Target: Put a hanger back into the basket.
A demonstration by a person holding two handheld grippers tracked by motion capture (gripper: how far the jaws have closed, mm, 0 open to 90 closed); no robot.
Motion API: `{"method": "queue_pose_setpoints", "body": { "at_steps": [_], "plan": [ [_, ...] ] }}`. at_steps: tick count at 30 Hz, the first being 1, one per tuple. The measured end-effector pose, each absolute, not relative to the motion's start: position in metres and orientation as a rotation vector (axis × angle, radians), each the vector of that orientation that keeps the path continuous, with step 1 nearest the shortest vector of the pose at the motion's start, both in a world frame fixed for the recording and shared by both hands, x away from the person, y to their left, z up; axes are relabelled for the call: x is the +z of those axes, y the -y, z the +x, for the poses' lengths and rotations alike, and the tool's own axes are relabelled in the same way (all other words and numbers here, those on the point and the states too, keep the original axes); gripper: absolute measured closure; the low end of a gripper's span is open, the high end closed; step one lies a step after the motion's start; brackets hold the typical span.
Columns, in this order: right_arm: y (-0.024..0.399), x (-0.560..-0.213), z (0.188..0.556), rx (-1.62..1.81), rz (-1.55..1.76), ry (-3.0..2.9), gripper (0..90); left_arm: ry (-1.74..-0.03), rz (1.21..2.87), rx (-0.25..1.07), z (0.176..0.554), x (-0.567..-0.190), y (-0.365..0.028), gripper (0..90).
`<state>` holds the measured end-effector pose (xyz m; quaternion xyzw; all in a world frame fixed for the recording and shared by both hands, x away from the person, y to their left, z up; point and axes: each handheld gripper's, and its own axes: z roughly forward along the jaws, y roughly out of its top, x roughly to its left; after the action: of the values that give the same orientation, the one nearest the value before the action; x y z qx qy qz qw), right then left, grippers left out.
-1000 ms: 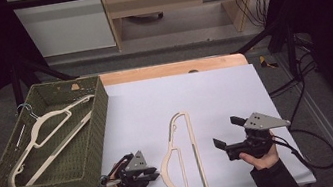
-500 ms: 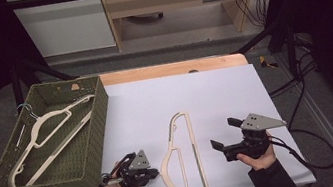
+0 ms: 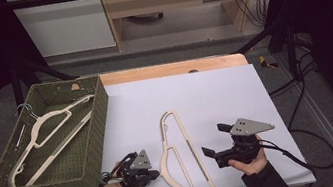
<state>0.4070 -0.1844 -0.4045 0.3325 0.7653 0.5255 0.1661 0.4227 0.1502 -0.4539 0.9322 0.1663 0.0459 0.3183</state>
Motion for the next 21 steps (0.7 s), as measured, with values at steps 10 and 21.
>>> {"method": "queue_pose_setpoints", "body": {
  "at_steps": [10, 21],
  "plan": [
    [0.150, -0.411, 0.399, 1.500, 0.904, -2.272, 9.1, -0.511, 2.447, 0.155, 0.414, -0.429, -0.139, 88.5],
    [0.123, -0.421, 0.389, 1.474, 0.898, -2.371, 12.4, -0.521, 2.448, 0.222, 0.411, -0.397, -0.118, 88.6]
  ]
}}
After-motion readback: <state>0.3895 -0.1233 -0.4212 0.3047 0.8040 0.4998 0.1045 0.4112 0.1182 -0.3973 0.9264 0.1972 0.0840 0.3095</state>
